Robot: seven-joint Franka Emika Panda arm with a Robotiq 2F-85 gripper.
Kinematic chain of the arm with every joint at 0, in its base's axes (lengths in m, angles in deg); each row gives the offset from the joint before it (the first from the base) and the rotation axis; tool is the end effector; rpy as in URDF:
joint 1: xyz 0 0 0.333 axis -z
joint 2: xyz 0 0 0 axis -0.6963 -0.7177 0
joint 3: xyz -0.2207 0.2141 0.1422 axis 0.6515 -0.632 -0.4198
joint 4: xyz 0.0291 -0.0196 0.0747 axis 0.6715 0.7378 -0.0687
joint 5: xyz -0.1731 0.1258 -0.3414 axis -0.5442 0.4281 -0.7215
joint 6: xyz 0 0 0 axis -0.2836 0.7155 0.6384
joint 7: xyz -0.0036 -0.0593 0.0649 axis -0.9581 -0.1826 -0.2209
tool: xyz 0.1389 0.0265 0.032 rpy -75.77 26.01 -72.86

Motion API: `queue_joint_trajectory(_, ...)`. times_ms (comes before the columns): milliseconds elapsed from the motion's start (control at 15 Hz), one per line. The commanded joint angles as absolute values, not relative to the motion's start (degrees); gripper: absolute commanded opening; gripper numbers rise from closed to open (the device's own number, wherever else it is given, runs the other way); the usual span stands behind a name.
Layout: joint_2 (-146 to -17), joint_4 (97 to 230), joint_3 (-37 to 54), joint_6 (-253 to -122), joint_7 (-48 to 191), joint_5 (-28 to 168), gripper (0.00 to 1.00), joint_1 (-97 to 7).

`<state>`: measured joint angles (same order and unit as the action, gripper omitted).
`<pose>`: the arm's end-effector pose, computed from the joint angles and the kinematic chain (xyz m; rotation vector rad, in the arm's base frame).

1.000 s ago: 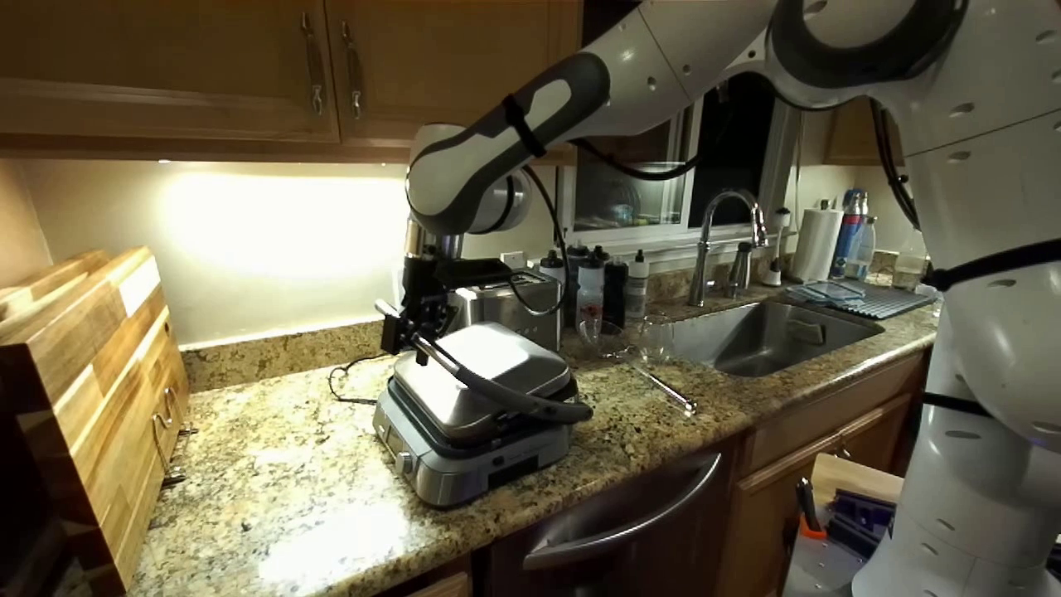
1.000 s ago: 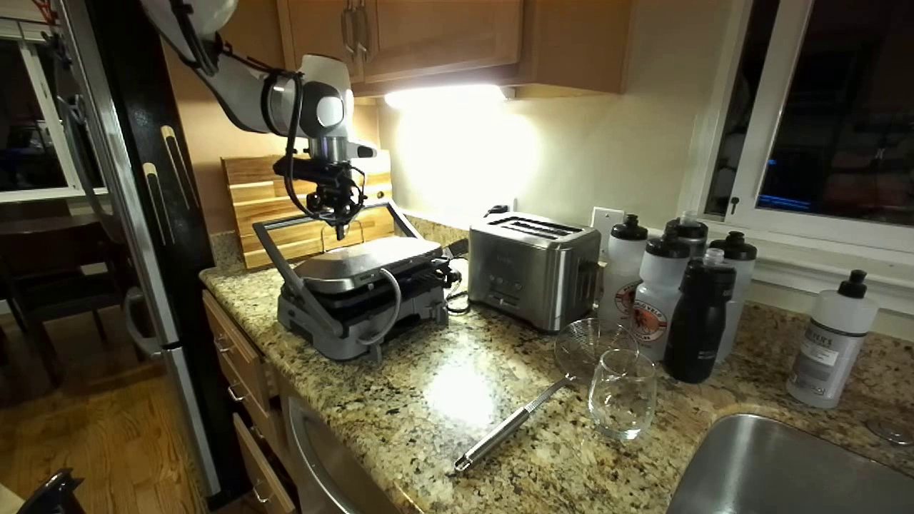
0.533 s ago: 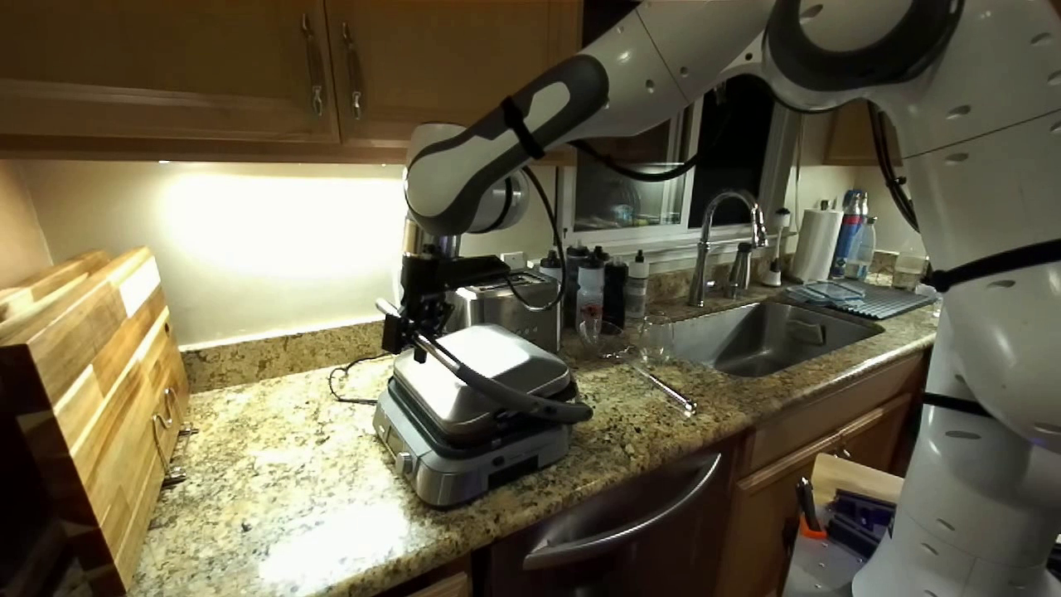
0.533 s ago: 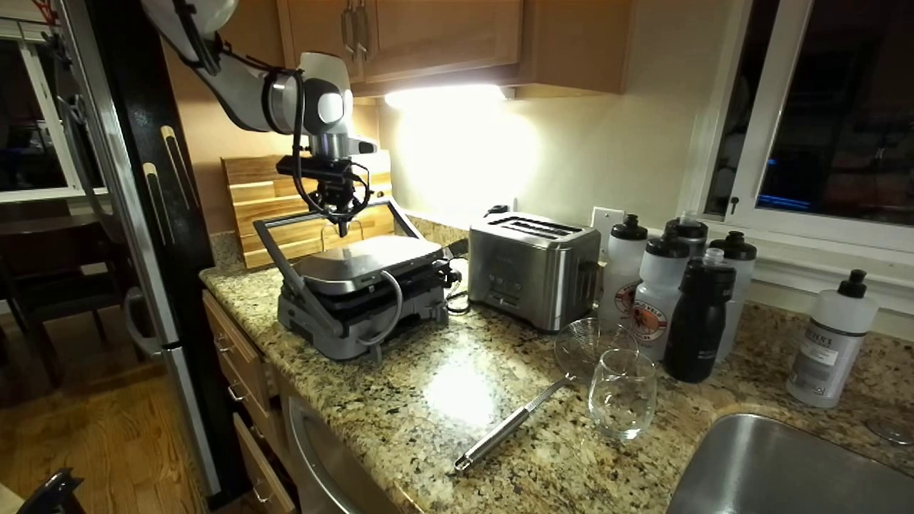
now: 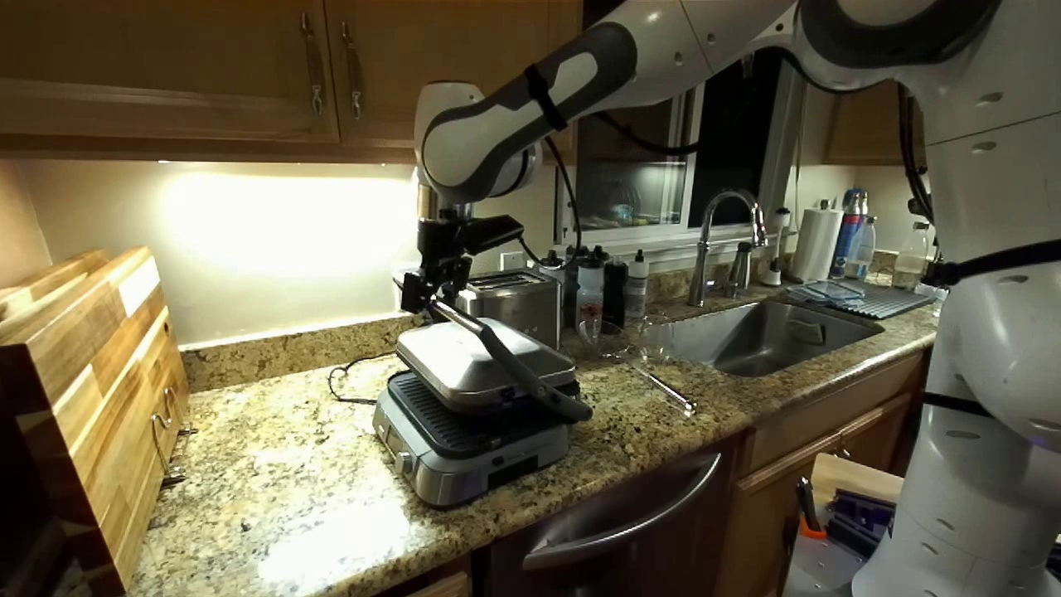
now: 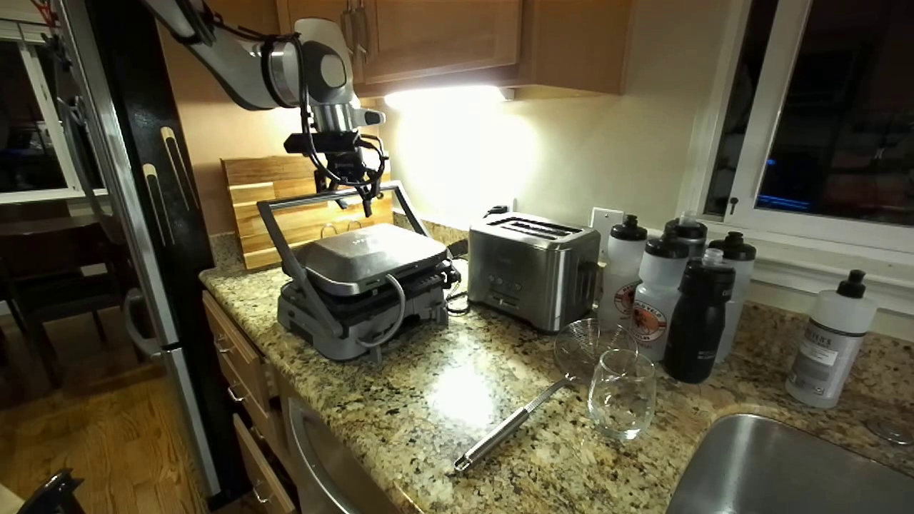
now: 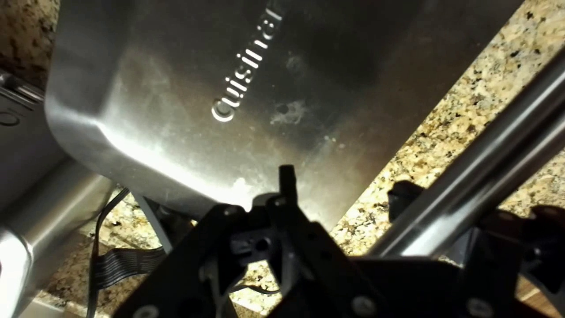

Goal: Close the sandwich maker

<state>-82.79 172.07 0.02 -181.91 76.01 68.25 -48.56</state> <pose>0.6734 0.0951 0.3894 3.0815 0.3023 0.2904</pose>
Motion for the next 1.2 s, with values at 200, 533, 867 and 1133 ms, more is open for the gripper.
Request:
queue_joint_trajectory(200, -80.04, 173.34, 0.09, -180.07, 81.22, 70.17, 0.99, -47.42)
queue_joint_trajectory(533, -80.72, 172.66, -0.76, -179.83, 83.97, 73.74, 1.00, -47.52)
queue_joint_trajectory(867, -80.29, 172.65, -0.79, -179.49, 85.47, 74.02, 1.00, -47.22)
queue_joint_trajectory(1133, -77.73, 173.30, 0.86, -178.66, 84.66, 71.49, 1.00, -46.82)
